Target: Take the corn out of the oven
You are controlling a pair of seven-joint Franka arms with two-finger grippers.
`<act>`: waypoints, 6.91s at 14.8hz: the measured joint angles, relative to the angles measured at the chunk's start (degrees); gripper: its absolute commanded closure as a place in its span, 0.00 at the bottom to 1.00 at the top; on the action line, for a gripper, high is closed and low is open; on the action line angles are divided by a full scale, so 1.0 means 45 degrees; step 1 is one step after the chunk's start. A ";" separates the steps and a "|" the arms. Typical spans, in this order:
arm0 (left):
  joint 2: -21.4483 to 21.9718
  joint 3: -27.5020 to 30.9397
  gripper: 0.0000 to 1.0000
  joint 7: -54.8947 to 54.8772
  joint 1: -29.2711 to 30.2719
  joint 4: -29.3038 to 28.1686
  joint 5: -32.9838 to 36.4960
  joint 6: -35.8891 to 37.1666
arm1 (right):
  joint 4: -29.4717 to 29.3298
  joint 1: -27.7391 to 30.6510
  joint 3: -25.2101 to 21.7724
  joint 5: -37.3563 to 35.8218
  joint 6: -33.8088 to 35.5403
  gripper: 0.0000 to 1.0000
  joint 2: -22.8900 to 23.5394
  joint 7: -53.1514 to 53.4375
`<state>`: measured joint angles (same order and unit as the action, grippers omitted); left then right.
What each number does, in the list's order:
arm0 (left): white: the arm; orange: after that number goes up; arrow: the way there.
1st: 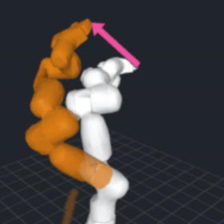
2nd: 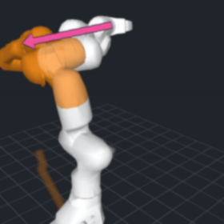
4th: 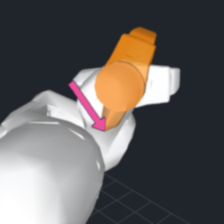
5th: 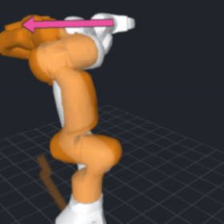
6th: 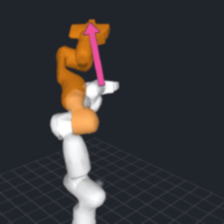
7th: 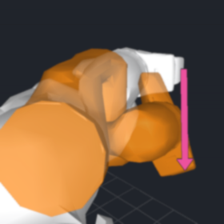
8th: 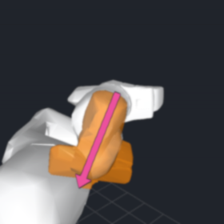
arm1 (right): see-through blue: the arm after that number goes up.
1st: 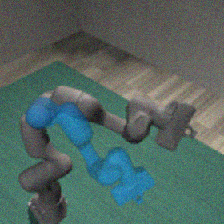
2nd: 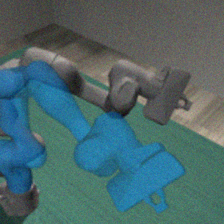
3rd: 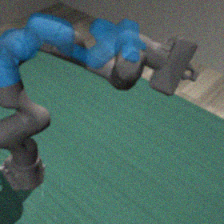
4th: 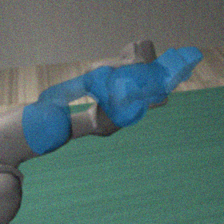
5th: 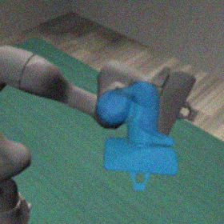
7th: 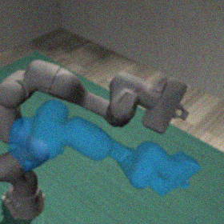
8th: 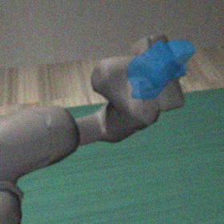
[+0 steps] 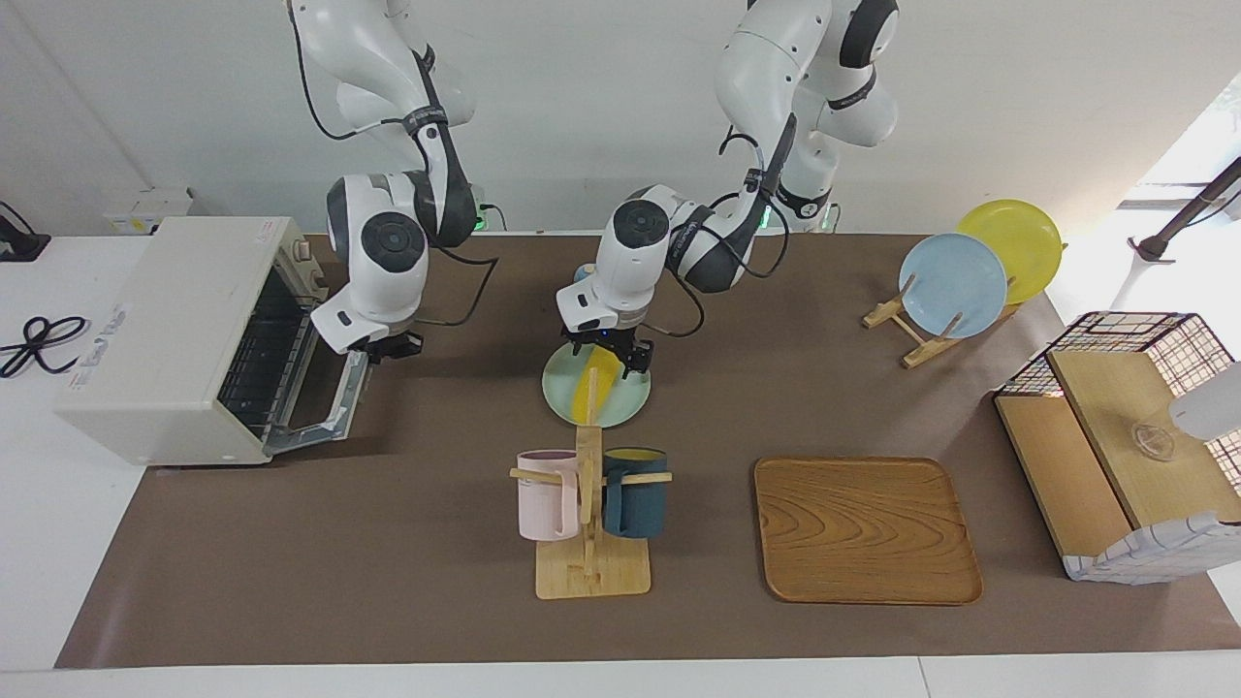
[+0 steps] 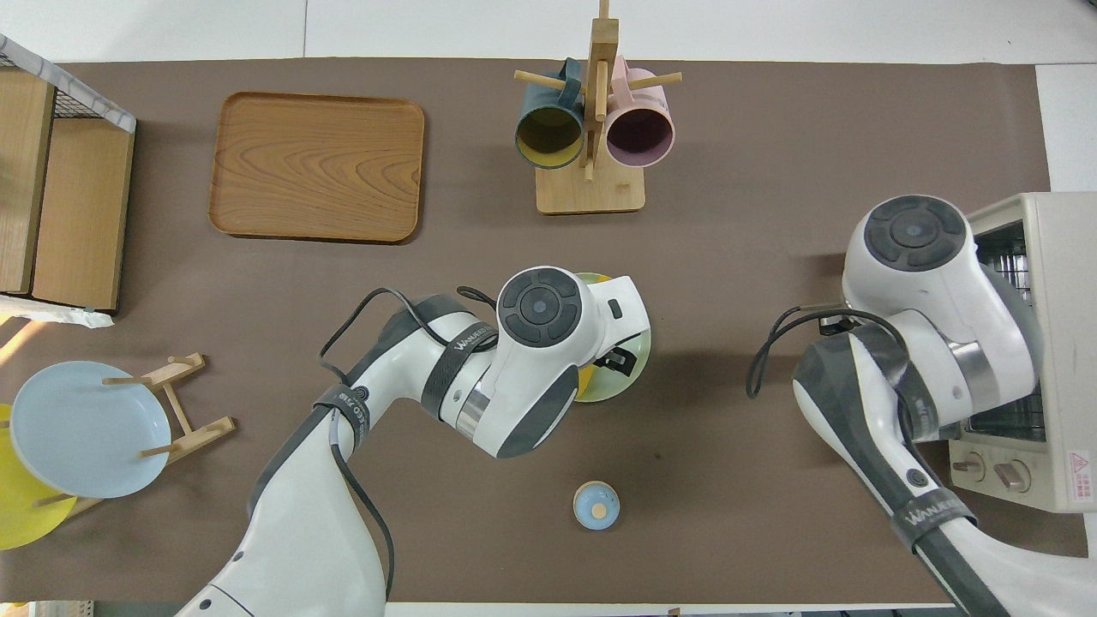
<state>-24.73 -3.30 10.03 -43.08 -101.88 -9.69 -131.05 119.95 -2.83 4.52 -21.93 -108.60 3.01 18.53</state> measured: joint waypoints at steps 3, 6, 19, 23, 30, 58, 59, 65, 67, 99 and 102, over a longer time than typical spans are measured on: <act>-0.0143 0.0003 0.00 0.0000 -0.0039 -0.0054 0.0007 -0.0154 | -0.0197 0.0987 -0.0059 0.0097 0.0526 1.00 -0.1050 -0.1670; -0.0272 0.0004 0.00 0.0001 -0.0062 -0.0107 0.0011 -0.0351 | -0.0323 0.1824 -0.0193 0.0138 0.0553 1.00 -0.1444 -0.2964; -0.0266 0.0177 1.00 0.1105 -0.0170 0.0070 0.0012 -0.0360 | -0.2754 0.2184 -0.0174 0.3424 0.3249 0.79 -0.1916 -0.5419; 0.0619 0.0407 1.00 0.1210 0.0511 0.0321 0.0012 0.0851 | -0.3036 0.1264 -0.0111 0.4194 0.3251 0.67 -0.1882 -0.4574; 0.2319 0.1535 1.00 0.1179 0.3111 0.0481 0.0550 0.3105 | -0.3471 0.0705 -0.0109 0.4844 0.3413 0.00 -0.1766 -0.3903; -0.3643 0.1521 0.46 -0.1410 0.6830 0.5570 0.0626 0.0774 | -0.5155 0.0862 -0.0238 0.4838 0.3838 0.00 -0.0712 -0.3894; -0.3645 0.1521 0.26 -0.1420 0.6830 0.5532 0.0626 0.0774 | -0.5160 0.0863 -0.0238 0.4838 0.3838 0.00 -0.0711 -0.3894; -0.3610 0.1569 0.00 -0.1459 0.6843 0.5494 0.0752 0.0817 | -0.5190 0.0867 -0.0243 0.4838 0.3837 0.00 -0.0711 -0.3894; -0.3390 0.1581 0.00 -0.1460 0.6854 0.5582 0.0806 0.1084 | -0.5217 0.0869 -0.0245 0.4838 0.3761 0.00 -0.0711 -0.3894; 0.5519 0.1567 0.00 -0.1214 0.7366 0.1788 0.1438 0.9465 | -0.5252 0.0873 -0.0257 0.4838 0.3602 0.00 -0.0703 -0.3893; 0.5768 0.1447 0.00 -0.1214 0.7365 0.1762 0.1440 0.9467 | -0.5256 0.0874 -0.0258 0.4838 0.3598 0.00 -0.0702 -0.3894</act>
<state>1.23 3.21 4.57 -9.93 -93.95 -3.21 -88.45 96.29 1.11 3.37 -0.16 -92.41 -0.15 1.01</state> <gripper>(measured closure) 0.000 0.000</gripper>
